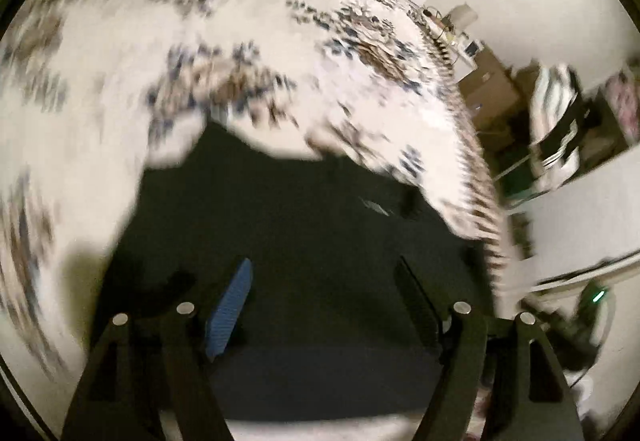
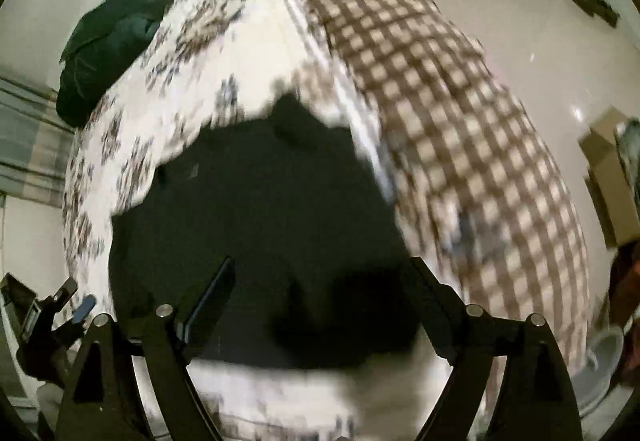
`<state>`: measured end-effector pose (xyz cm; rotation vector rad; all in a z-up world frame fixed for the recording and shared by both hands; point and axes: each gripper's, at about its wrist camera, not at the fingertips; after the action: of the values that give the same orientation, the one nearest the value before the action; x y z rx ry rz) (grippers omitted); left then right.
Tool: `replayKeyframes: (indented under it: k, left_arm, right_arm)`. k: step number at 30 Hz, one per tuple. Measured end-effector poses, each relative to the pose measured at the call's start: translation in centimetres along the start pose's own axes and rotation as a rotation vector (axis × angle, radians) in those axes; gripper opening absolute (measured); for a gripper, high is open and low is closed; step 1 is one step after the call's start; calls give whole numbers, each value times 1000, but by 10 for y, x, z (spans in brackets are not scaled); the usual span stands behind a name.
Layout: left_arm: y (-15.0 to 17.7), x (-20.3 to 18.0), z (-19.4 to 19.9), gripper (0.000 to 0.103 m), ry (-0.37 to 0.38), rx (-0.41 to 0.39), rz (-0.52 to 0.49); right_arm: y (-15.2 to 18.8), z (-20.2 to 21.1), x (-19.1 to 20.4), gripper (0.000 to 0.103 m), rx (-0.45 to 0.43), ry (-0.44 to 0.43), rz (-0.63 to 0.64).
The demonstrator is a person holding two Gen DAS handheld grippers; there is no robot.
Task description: Fold small clothes
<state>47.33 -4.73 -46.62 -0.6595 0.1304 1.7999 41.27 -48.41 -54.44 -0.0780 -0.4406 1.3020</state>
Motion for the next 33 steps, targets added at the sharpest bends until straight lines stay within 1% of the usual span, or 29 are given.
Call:
replayKeyframes:
  k: [2, 4, 5, 6, 7, 8, 9, 10, 11, 12, 13, 14, 15, 17, 21, 24, 27, 30, 33]
  left_arm:
    - [-19, 5, -28, 73, -80, -2, -57]
    - [-44, 15, -67, 73, -160, 18, -76]
    - [-55, 21, -82, 73, -178, 39, -70]
    - [-60, 30, -90, 73, -192, 50, -56]
    - [-65, 39, -94, 73, -205, 58, -45]
    - [-72, 46, -104, 73, -212, 78, -27]
    - [-79, 55, -112, 72, -217, 88, 1]
    - [-80, 58, -113, 72, -206, 95, 13]
    - [-81, 62, -114, 69, -189, 100, 25]
    - [-82, 65, -113, 45, -173, 82, 34]
    - [-81, 66, -110, 8, -166, 73, 36]
    - [-82, 68, -107, 5, -162, 65, 38]
    - [-80, 69, -100, 5, -133, 44, 36]
    - [-77, 68, -84, 5, -117, -4, 14]
    - [-83, 64, -60, 4, -93, -78, 20]
    - [-93, 67, -51, 4, -85, -106, 48]
    - [-105, 72, -60, 4, -98, -101, 73]
    - [-115, 78, -75, 4, -117, -86, 91]
    - [-122, 82, -96, 4, -160, -61, 73]
  right_arm:
    - [-38, -43, 2, 88, 15, 17, 36]
    - [-66, -82, -1, 88, 68, 33, 68]
    - [-74, -97, -2, 83, 95, 36, 84]
    - [-79, -109, -2, 62, 115, 43, 101]
    - [-84, -118, -1, 50, 131, 66, 125]
    - [-84, -128, -1, 34, 128, 95, 139]
    - [-86, -126, 0, 13, 98, 95, 156]
    - [-86, -124, 2, 11, 76, 85, 166]
    - [-86, -120, 5, 11, 58, 90, 173]
    - [-86, -115, 9, 11, 31, 93, 190]
    - [-85, -108, 15, 10, 11, 99, 207]
    - [-85, -102, 18, 10, -3, 100, 219]
    - [-85, -97, 22, 10, -17, 96, 229]
    - [-88, -84, 31, 10, -54, 92, 239]
    - [-102, -55, 45, 9, -135, 59, 252]
    - [-115, -47, 54, 9, -166, 48, 261]
    - [-133, -60, 58, 9, -154, 49, 259]
    - [-148, -86, 57, 9, -120, 55, 220]
    - [-157, -113, 49, 9, -85, 91, 185]
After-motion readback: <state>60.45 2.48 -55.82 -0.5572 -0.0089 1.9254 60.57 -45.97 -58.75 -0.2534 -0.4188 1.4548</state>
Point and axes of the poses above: each gripper's, at about its wrist camera, not at the fingertips, and z roughly against the way its jaws point, x to its left, y to its underside, and after that the axes turned 15 degrees about z, right-handed
